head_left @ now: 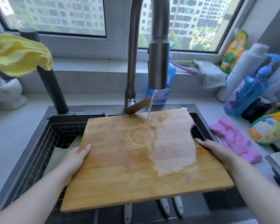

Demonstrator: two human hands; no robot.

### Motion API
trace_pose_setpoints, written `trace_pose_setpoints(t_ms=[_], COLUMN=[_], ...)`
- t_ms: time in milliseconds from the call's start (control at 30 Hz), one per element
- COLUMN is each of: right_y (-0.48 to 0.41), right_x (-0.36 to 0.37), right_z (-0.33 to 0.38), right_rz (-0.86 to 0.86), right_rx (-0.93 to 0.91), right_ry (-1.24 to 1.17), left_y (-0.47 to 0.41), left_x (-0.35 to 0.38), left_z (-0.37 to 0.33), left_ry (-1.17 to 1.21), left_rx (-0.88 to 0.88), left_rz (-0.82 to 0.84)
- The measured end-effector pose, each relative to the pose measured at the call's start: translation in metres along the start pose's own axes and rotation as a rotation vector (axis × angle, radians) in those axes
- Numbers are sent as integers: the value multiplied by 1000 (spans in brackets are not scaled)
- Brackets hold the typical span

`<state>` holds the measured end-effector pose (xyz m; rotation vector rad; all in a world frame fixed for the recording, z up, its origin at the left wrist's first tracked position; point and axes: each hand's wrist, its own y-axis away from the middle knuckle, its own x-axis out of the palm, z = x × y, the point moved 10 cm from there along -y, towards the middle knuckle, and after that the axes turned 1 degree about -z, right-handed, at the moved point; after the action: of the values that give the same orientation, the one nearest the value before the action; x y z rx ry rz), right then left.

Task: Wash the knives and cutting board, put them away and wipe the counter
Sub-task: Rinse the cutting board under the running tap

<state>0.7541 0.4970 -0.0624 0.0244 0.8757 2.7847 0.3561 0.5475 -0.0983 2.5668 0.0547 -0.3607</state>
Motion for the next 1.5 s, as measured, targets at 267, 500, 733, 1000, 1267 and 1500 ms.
trace_pose_setpoints(t_ms=[267,500,733,1000,1267,1500], right_y=[90,122,117,102,93,84], right_x=[-34,-49,-30,4,3,12], right_z=[67,94,93,90,96,88], right_rz=[-172,-301,-254,-168,-179,-193], right_rx=[-186,-175,-196,-210,-220,-185], right_ry=[84,168,160,190,169,191], left_y=[18,19,21,18,11,29], left_x=[56,103,155,203,189,207], left_z=[-25,-35,-15,-86,-77,-78], left_ry=[-32,-228,-380,-339,-370,-303], left_rx=[83,150,220,515,491,643], left_rz=[115,128,219,281,189,265])
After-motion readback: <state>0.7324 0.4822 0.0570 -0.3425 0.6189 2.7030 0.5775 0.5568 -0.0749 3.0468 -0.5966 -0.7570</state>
